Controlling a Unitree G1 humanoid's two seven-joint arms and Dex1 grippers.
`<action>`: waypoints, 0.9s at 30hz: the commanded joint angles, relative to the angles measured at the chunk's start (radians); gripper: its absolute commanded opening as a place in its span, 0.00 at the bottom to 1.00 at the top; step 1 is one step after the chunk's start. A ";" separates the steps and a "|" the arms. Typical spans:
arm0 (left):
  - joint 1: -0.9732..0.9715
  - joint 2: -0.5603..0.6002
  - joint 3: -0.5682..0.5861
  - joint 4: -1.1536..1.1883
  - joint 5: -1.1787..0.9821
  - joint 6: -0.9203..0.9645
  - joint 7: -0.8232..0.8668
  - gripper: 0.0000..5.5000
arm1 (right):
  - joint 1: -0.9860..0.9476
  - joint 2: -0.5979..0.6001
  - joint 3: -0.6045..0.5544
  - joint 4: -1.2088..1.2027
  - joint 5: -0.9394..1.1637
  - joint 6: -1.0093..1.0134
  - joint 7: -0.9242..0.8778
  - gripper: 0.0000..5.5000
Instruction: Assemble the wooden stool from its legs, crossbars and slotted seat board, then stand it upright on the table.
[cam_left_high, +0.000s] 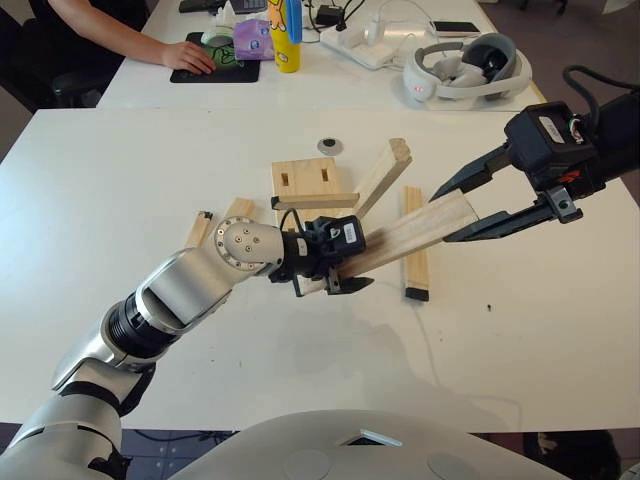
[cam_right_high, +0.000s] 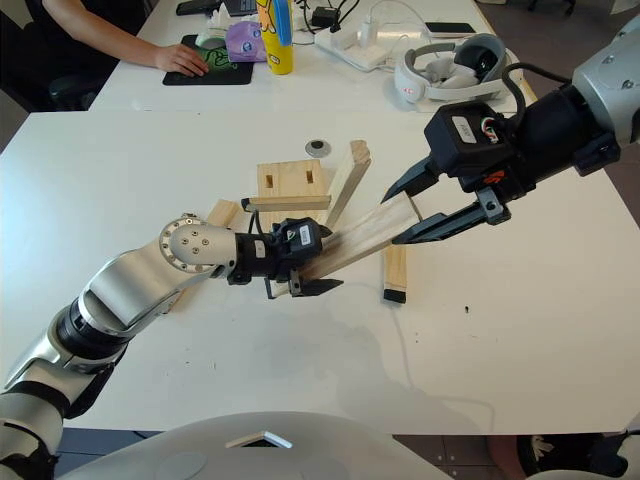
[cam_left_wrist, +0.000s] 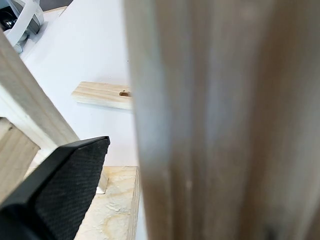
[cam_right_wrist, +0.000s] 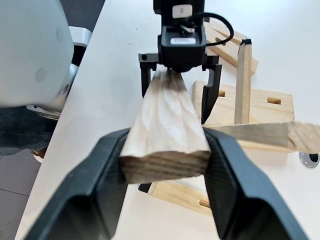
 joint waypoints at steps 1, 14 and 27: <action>0.010 -0.020 0.014 0.018 0.025 -0.023 0.003 0.75 | -0.022 0.030 -0.032 -0.018 0.032 0.028 0.005 0.37; 0.069 0.058 0.187 -0.123 -0.046 0.046 -0.013 0.75 | 0.062 -0.016 0.024 0.084 -0.275 -0.187 0.006 0.37; -0.030 -0.072 0.000 -0.033 0.099 0.064 0.078 0.75 | 0.002 -0.009 0.070 0.066 -0.198 -0.174 0.007 0.37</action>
